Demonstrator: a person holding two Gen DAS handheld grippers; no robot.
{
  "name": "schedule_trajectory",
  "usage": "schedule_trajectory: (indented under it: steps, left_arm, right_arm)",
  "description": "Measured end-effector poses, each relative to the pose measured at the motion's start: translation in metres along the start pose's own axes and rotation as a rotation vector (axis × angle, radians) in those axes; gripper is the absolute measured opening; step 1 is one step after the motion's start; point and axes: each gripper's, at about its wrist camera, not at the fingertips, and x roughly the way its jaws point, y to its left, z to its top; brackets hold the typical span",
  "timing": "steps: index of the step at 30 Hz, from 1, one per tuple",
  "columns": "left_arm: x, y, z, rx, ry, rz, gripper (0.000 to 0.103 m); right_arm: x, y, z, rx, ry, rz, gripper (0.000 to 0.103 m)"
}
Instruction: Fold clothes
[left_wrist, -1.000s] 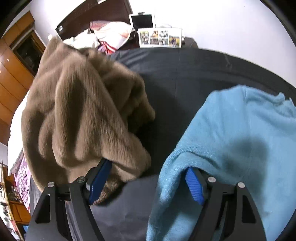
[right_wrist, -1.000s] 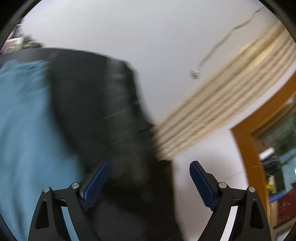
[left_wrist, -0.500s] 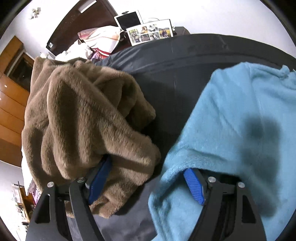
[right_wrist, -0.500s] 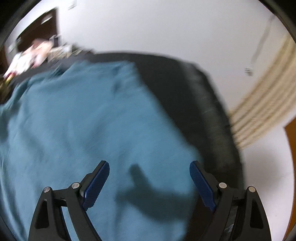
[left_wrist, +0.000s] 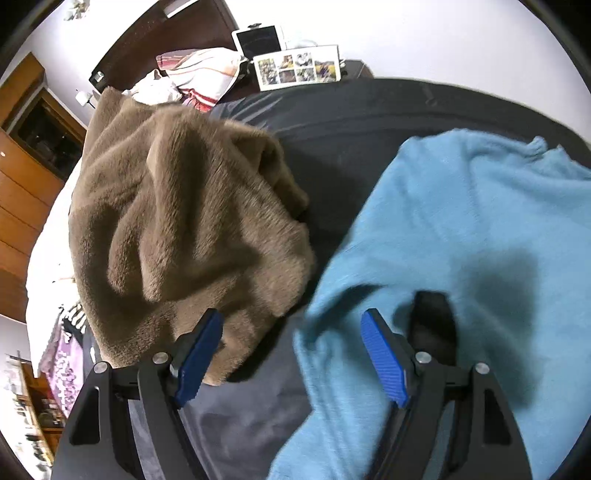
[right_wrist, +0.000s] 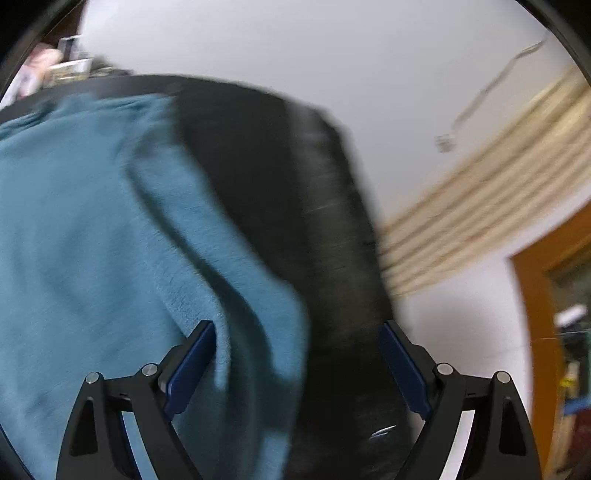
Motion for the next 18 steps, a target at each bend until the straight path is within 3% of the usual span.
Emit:
schedule_trajectory:
  steps: [5,10,13,18]
  left_arm:
    - [0.0,-0.031,0.022,0.057,-0.02,-0.059,0.081]
    - [0.005,-0.067,0.047,0.127,-0.038,-0.118,0.082]
    - [0.009,-0.088,0.063,0.167,-0.046,-0.155,0.082]
    - [0.039,-0.123,0.102,0.143,-0.006,-0.253,0.082]
  right_arm:
    - [0.021,-0.034,0.02,0.053,0.031,-0.095,0.09]
    - [0.019,-0.018,0.037,0.055,0.011,-0.061,0.09]
    - [0.017,-0.007,0.055,0.107,-0.005,0.04,0.09]
    - [-0.003,0.036,0.087,0.168,-0.041,0.322,0.09]
